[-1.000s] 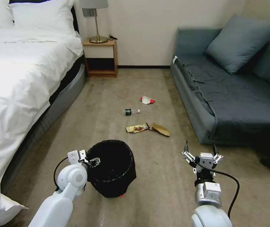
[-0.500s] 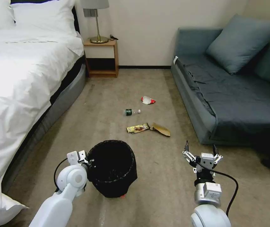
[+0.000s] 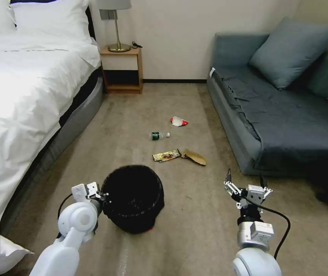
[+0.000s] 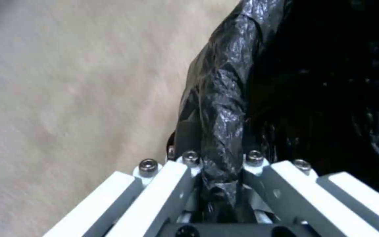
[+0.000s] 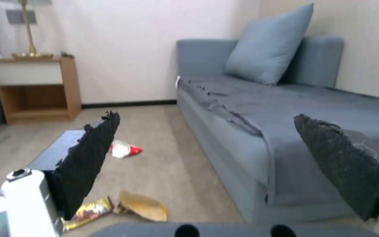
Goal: Pick up the trash bin, then pick up the garbage on the floor and place it into the trash bin.
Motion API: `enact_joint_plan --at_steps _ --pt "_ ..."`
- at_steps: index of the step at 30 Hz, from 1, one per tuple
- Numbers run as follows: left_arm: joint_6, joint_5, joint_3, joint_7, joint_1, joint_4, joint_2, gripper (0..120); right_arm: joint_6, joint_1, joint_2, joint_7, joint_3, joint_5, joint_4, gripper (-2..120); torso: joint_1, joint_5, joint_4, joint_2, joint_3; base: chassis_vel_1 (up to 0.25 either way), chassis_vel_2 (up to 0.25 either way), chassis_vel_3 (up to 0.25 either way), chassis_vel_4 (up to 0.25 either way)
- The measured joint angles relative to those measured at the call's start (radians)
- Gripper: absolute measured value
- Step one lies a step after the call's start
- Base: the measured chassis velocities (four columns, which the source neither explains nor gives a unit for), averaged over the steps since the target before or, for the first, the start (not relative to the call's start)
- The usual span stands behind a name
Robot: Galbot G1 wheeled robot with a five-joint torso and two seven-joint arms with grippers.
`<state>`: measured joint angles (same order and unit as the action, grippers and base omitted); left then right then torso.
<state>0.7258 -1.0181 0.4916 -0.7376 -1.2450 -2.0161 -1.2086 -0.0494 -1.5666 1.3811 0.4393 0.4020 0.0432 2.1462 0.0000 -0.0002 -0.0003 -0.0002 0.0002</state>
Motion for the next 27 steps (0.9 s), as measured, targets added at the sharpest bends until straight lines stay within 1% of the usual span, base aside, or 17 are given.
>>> enact_joint_plan --at_steps 1,3,5,6,8,10,14,19,27 --pt "0.000 0.000 0.000 0.000 0.000 0.000 0.000 3 0.000 0.000 0.000 0.000 0.000 0.000 0.000 100 0.000 0.0000 0.0000 0.000 0.000 0.000 0.000 0.000 0.000" --pt "0.000 0.076 0.031 0.030 -0.015 -0.026 0.001 3 -0.008 0.007 -0.003 -0.007 0.003 0.006 0.005 100 0.000 -0.0001 0.0000 0.000 0.000 0.000 0.000 0.000 0.000" --pt "0.001 0.195 0.072 0.075 -0.039 -0.056 0.014 3 -0.022 0.014 -0.010 -0.015 0.003 0.017 0.005 100 0.000 0.0003 0.0003 0.000 0.000 0.000 0.000 0.000 0.000" --pt "0.001 0.195 0.072 0.075 -0.039 -0.056 0.014 3 -0.022 0.014 -0.010 -0.015 0.003 0.017 0.005 100 0.000 0.0003 0.0003 0.000 0.000 0.000 0.000 0.000 0.000" --pt "0.008 0.242 0.095 0.088 -0.057 -0.078 0.025 3 -0.039 0.018 -0.016 -0.031 0.000 0.026 -0.005 100 0.000 0.0002 0.0004 0.000 0.000 0.000 0.000 0.000 0.000" --pt "0.011 0.260 0.108 0.091 -0.070 -0.095 0.029 3 -0.049 0.021 -0.018 -0.038 -0.007 0.030 -0.014 100 0.000 0.0003 0.0003 0.000 0.000 0.000 0.000 0.000 0.000" --pt "0.011 0.271 0.114 0.093 -0.086 -0.113 0.024 3 -0.074 0.030 -0.018 -0.060 -0.017 0.031 -0.033 100 0.000 0.0002 0.0003 0.000 0.000 0.000 0.000 0.000 0.000" --pt "0.011 0.277 0.115 0.094 -0.102 -0.118 0.012 3 -0.095 0.036 -0.017 -0.089 -0.023 0.029 -0.052 100 0.000 0.0002 0.0002 0.000 0.000 0.000 0.000 0.000 0.000" --pt "0.012 0.282 0.121 0.098 -0.109 -0.118 0.012 3 -0.110 0.033 -0.013 -0.113 -0.032 0.024 -0.062 100 0.000 0.0002 0.0003 0.000 0.000 0.000 0.000 0.000 0.000"
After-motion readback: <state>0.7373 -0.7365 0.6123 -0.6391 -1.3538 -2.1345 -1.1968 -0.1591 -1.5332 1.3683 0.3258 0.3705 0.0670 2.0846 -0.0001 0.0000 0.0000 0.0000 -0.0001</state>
